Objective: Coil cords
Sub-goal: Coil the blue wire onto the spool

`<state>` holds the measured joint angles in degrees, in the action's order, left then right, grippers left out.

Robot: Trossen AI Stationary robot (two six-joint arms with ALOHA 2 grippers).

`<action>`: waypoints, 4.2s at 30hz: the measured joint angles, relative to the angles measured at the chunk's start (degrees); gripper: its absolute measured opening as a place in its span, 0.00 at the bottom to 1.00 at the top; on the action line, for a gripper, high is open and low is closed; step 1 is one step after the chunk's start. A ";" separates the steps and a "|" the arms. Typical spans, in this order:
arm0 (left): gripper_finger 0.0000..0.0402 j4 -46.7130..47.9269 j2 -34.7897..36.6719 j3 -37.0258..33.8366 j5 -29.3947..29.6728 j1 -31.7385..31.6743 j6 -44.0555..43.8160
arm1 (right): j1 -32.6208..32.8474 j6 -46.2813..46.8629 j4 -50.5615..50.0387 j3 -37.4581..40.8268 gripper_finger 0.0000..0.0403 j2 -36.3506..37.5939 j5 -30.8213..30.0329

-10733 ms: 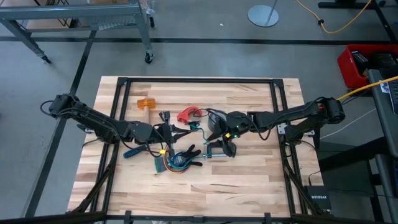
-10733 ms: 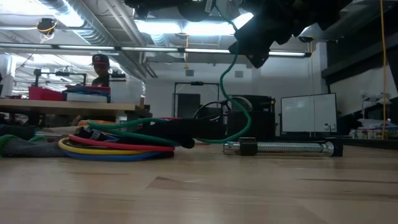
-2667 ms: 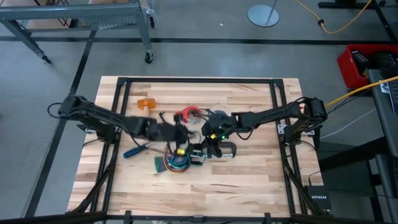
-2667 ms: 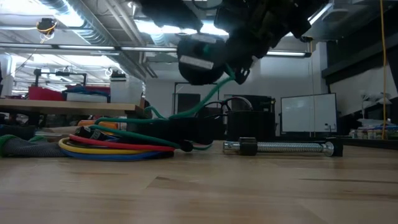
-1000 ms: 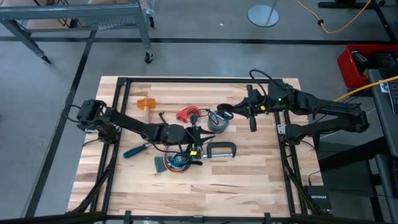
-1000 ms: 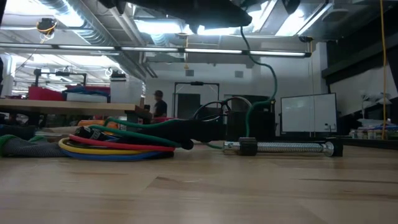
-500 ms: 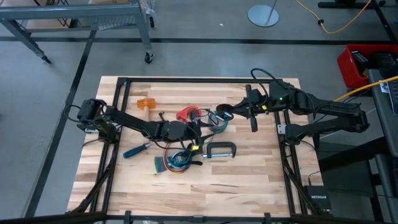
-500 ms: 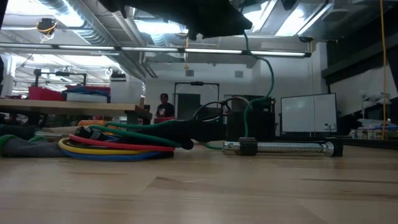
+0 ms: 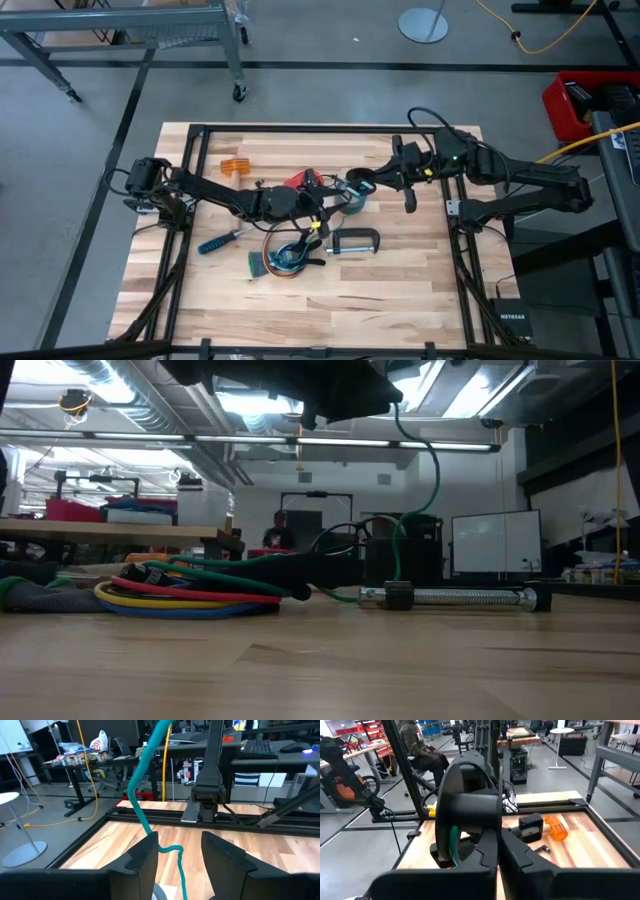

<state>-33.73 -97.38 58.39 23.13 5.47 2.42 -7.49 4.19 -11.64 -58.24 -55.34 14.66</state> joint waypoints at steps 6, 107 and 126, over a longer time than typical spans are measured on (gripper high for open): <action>0.35 0.09 0.00 0.00 0.11 -0.53 -1.75 | -0.02 0.00 4.31 0.02 0.00 -0.81 1.34; 0.00 16.77 3.68 0.00 4.07 -3.74 -14.55 | 0.00 4.46 -25.91 0.00 0.01 -4.23 -0.94; 0.00 30.23 4.08 0.00 0.77 -7.77 -27.24 | 0.02 1.57 -27.19 0.00 0.01 -19.89 -4.39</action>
<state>-3.50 -93.30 58.39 23.90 -2.30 -24.82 -7.46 5.76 -38.83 -58.24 -75.22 10.26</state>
